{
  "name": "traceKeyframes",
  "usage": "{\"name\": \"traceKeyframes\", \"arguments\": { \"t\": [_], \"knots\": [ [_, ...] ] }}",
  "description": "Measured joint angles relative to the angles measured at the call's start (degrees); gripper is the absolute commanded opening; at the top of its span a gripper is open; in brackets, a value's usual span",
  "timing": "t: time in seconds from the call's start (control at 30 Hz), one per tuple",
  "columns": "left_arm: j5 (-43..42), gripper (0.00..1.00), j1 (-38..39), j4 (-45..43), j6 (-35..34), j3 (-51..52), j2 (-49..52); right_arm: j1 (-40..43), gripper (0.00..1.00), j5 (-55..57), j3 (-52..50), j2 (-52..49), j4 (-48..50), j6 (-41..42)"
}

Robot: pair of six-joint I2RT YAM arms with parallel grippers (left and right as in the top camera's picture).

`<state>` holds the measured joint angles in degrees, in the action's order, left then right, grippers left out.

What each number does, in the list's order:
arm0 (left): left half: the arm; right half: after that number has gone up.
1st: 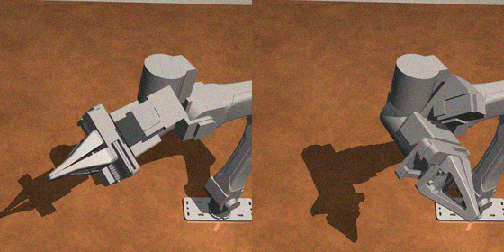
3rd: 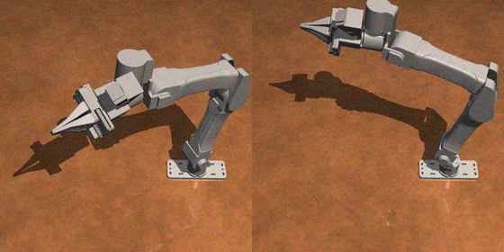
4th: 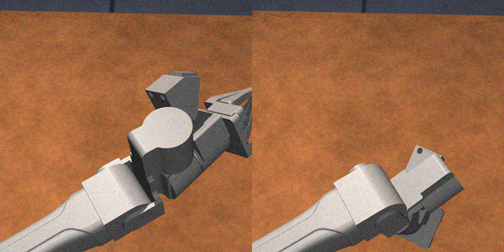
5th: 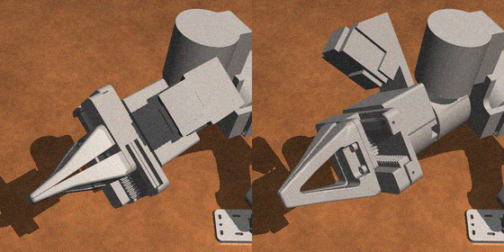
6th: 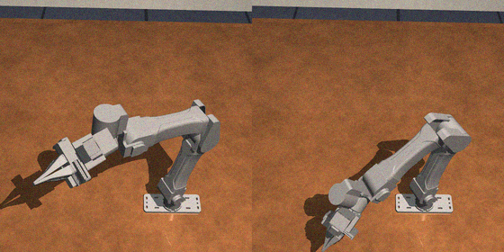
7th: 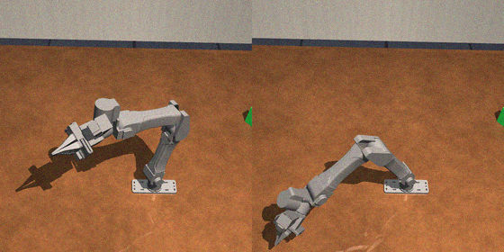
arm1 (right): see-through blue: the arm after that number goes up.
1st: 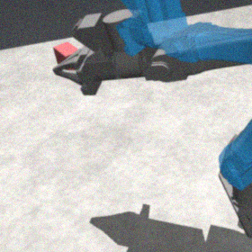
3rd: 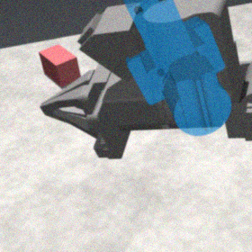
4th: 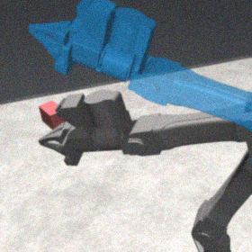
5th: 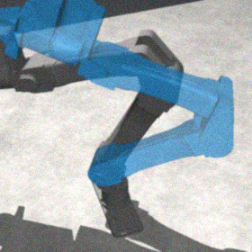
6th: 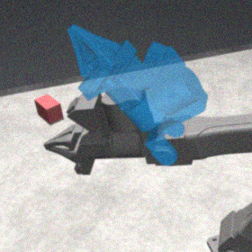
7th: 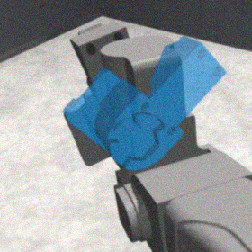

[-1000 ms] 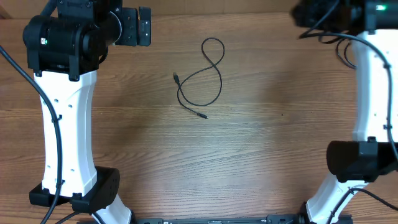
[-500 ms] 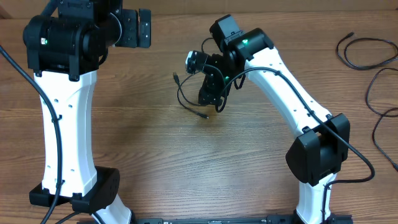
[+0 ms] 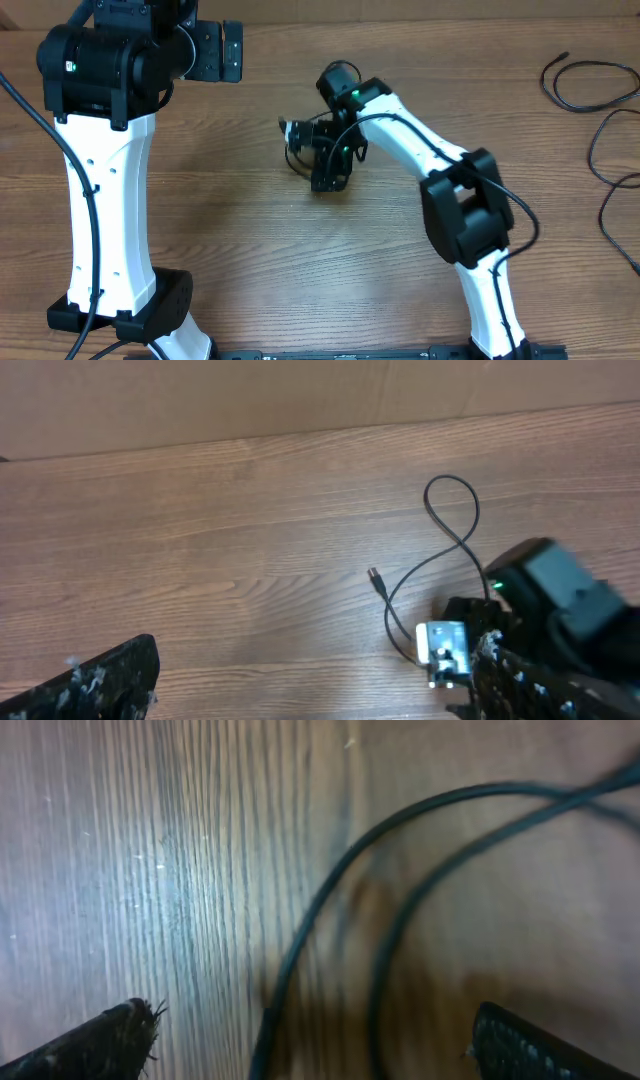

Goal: Untangle cables

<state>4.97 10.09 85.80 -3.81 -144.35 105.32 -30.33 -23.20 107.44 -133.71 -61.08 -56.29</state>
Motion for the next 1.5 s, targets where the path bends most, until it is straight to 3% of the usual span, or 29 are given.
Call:
{"name": "traceKeyframes", "arguments": {
  "t": [0.03,0.07,0.1,0.13,0.93,1.3,1.5],
  "knots": [
    [0.00,1.00,0.00,0.02,0.00,0.00,0.00,-0.13,0.97,-0.17,-0.07,-0.48,0.04,0.02],
    [0.00,1.00,0.00,0.17,0.00,0.00,0.00,-0.48,0.82,-1.03,-0.11,-0.92,0.39,-0.11],
    [0.00,1.00,0.00,0.46,0.00,0.00,0.00,-0.61,0.29,-1.40,-0.11,-0.92,0.46,0.22],
    [0.00,1.00,0.00,0.68,0.00,0.00,0.00,-0.87,0.04,-2.03,-0.11,-0.94,0.68,0.98],
    [0.00,1.00,0.00,3.41,0.00,0.00,0.00,-1.11,0.04,-12.98,1.42,-6.08,2.19,14.58],
    [0.00,1.00,0.00,3.41,0.00,0.00,0.00,-1.16,0.04,-4.52,7.76,-4.66,-3.04,22.58],
    [0.00,1.00,0.00,3.02,0.00,0.00,0.00,1.60,0.04,2.05,13.33,7.80,-2.73,29.09]
  ]
}}
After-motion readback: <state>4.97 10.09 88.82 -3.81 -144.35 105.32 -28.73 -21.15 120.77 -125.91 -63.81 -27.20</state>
